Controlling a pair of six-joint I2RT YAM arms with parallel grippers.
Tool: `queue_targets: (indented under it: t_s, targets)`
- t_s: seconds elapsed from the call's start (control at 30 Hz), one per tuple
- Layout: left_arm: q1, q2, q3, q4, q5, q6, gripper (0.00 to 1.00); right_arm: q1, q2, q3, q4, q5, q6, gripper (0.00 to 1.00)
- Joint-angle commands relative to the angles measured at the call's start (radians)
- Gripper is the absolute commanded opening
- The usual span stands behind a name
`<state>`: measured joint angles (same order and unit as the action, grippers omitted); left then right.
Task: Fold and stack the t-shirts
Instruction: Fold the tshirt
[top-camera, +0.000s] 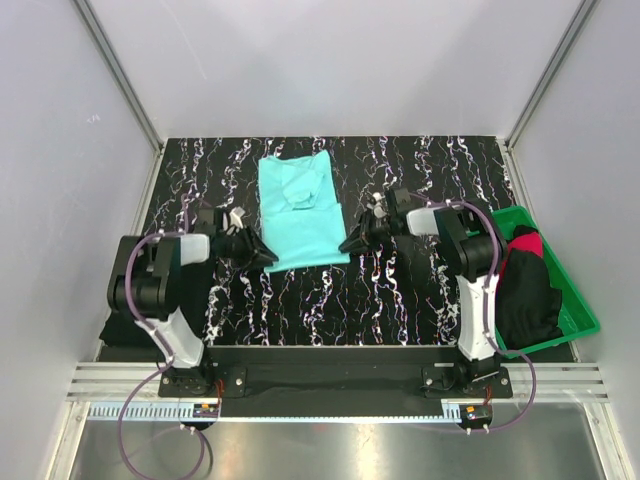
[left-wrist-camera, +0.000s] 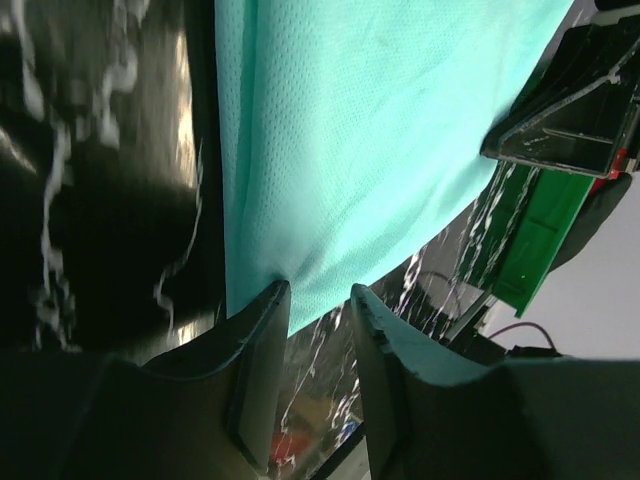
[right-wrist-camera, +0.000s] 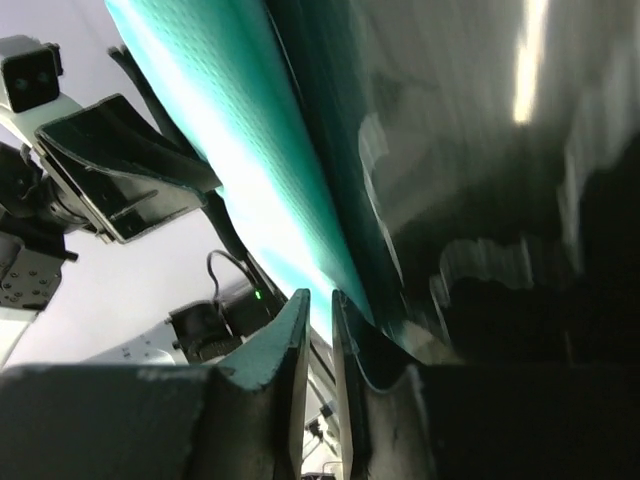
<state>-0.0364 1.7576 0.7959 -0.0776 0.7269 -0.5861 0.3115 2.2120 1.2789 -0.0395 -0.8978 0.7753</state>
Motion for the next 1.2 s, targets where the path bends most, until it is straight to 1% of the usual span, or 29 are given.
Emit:
queue_targets:
  t_s: [0.0, 0.07, 0.13, 0.17, 0.2, 0.23, 0.27, 0.3, 0.33, 0.37, 0.4, 0.43, 0.47, 0.5, 0.53, 0.57, 0.6, 0.63, 0.67, 0.7, 0.73, 0.8, 0.87, 0.9, 0.97, 1.0, 1.07, 1.17]
  targets:
    - [-0.006, -0.067, -0.121, -0.097, -0.112, 0.068, 0.4, -0.003, -0.113, -0.197, 0.021, 0.076, 0.013, 0.22]
    - [-0.01, -0.13, -0.155, -0.105, -0.11, 0.069, 0.4, -0.005, -0.199, -0.269, 0.064, 0.082, 0.028, 0.22]
    - [-0.032, -0.183, -0.164, -0.129, -0.104, 0.057, 0.45, -0.005, -0.26, -0.35, 0.072, 0.095, 0.027, 0.24]
    - [-0.043, -0.214, -0.161, -0.136, -0.103, 0.033, 0.48, -0.003, -0.325, -0.375, 0.072, 0.105, 0.027, 0.25]
    - [-0.051, -0.29, -0.158, -0.145, -0.109, 0.017, 0.5, -0.005, -0.357, -0.395, 0.072, 0.124, 0.03, 0.25]
    - [-0.06, -0.328, -0.147, -0.163, -0.121, 0.0, 0.52, -0.005, -0.388, -0.433, 0.067, 0.132, 0.035, 0.27]
    - [-0.062, -0.366, -0.136, -0.178, -0.135, -0.03, 0.52, -0.005, -0.444, -0.449, 0.058, 0.146, 0.041, 0.3]
    - [-0.063, -0.456, -0.129, -0.217, -0.174, -0.047, 0.52, -0.005, -0.471, -0.463, 0.046, 0.177, 0.059, 0.33]
    - [-0.063, -0.499, -0.115, -0.234, -0.199, -0.066, 0.54, -0.005, -0.498, -0.492, 0.011, 0.192, 0.076, 0.36]
    - [-0.065, -0.553, -0.113, -0.249, -0.227, -0.111, 0.55, 0.0, -0.553, -0.512, 0.01, 0.209, 0.097, 0.4]
    - [-0.065, -0.599, -0.118, -0.275, -0.254, -0.138, 0.56, 0.009, -0.583, -0.526, 0.01, 0.244, 0.14, 0.41]
    - [-0.065, -0.688, -0.135, -0.284, -0.312, -0.168, 0.56, 0.02, -0.607, -0.542, 0.01, 0.266, 0.159, 0.41]
    - [-0.065, -0.708, -0.144, -0.297, -0.331, -0.228, 0.56, 0.047, -0.655, -0.549, 0.009, 0.292, 0.179, 0.41]
    - [-0.068, -0.71, -0.153, -0.33, -0.343, -0.259, 0.56, 0.061, -0.679, -0.558, 0.01, 0.365, 0.244, 0.41]
    - [-0.068, -0.714, -0.202, -0.329, -0.368, -0.303, 0.56, 0.075, -0.722, -0.582, 0.012, 0.41, 0.287, 0.43]
    - [-0.066, -0.728, -0.242, -0.314, -0.376, -0.399, 0.56, 0.105, -0.741, -0.595, 0.016, 0.454, 0.332, 0.45]
    - [-0.066, -0.747, -0.283, -0.248, -0.376, -0.444, 0.56, 0.118, -0.752, -0.605, 0.027, 0.521, 0.41, 0.47]
    - [-0.065, -0.768, -0.349, -0.219, -0.377, -0.484, 0.56, 0.13, -0.767, -0.619, 0.027, 0.552, 0.445, 0.48]
    - [-0.068, -0.774, -0.375, -0.194, -0.382, -0.544, 0.56, 0.142, -0.775, -0.627, 0.03, 0.609, 0.479, 0.5]
    - [-0.066, -0.78, -0.4, -0.139, -0.392, -0.569, 0.56, 0.167, -0.782, -0.635, 0.03, 0.637, 0.54, 0.53]
    - [-0.066, -0.785, -0.441, -0.11, -0.399, -0.592, 0.56, 0.178, -0.791, -0.651, 0.071, 0.661, 0.567, 0.54]
    - [-0.066, -0.79, -0.475, -0.036, -0.426, -0.644, 0.59, 0.211, -0.79, -0.661, 0.09, 0.729, 0.637, 0.58]
    - [-0.068, -0.796, -0.514, -0.001, -0.446, -0.705, 0.61, 0.234, -0.77, -0.691, 0.139, 0.76, 0.692, 0.58]
    - [-0.068, -0.794, -0.527, 0.045, -0.458, -0.724, 0.61, 0.248, -0.761, -0.705, 0.165, 0.789, 0.758, 0.58]
    - [-0.071, -0.791, -0.56, 0.065, -0.478, -0.78, 0.61, 0.284, -0.721, -0.725, 0.219, 0.824, 0.812, 0.59]
    - [-0.074, -0.788, -0.573, 0.109, -0.495, -0.797, 0.6, 0.291, -0.7, -0.725, 0.23, 0.832, 0.818, 0.59]
    - [-0.079, -0.781, -0.606, 0.137, -0.532, -0.834, 0.58, 0.311, -0.664, -0.721, 0.253, 0.865, 0.832, 0.59]
    - [-0.079, -0.762, -0.612, 0.141, -0.535, -0.857, 0.54, 0.331, -0.634, -0.718, 0.266, 0.893, 0.854, 0.59]
